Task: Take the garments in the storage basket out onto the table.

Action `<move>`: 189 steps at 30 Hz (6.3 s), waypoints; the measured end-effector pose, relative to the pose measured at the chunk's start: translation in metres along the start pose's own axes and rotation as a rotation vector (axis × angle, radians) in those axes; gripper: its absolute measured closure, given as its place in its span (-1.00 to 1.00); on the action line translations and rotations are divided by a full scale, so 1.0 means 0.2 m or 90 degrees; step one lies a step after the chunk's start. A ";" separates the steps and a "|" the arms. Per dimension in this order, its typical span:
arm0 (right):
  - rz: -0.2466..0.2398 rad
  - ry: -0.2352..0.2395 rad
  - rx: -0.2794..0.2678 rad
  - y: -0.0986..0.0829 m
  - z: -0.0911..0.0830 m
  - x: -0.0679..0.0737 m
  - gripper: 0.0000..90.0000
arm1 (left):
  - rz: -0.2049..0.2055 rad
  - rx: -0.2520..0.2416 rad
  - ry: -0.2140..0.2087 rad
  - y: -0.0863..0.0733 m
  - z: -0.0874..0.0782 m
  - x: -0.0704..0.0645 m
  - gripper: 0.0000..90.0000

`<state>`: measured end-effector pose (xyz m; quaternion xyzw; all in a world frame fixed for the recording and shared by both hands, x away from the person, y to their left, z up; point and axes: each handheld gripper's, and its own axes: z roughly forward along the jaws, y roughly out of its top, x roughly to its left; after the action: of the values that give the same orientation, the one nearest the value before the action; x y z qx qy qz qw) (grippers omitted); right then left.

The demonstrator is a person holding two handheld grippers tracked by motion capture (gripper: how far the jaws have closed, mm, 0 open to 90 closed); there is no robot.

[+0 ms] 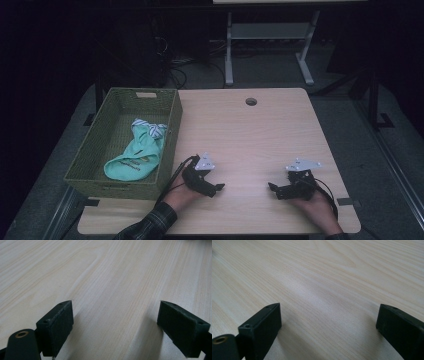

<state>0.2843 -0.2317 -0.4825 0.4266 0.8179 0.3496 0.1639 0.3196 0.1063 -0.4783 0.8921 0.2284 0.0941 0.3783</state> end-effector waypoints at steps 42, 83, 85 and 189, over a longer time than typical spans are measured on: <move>-0.001 0.009 0.007 0.00 0.01 0.00 -0.94 | -0.045 0.020 0.003 0.05 -0.09 0.04 -0.71; -0.001 0.009 0.007 0.00 0.01 0.00 -0.94 | -0.052 0.001 0.006 0.10 -0.16 0.04 -0.70; -0.001 0.009 0.007 0.00 0.01 0.00 -0.94 | -0.053 0.002 0.006 0.11 -0.16 0.04 -0.70; 0.000 0.009 0.004 0.01 0.01 0.00 -0.94 | -0.019 -0.033 -0.013 0.34 -0.48 0.17 -0.70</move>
<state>0.2857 -0.2297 -0.4829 0.4245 0.8201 0.3502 0.1572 0.3403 0.1417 -0.3630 0.8792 0.2355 0.0849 0.4054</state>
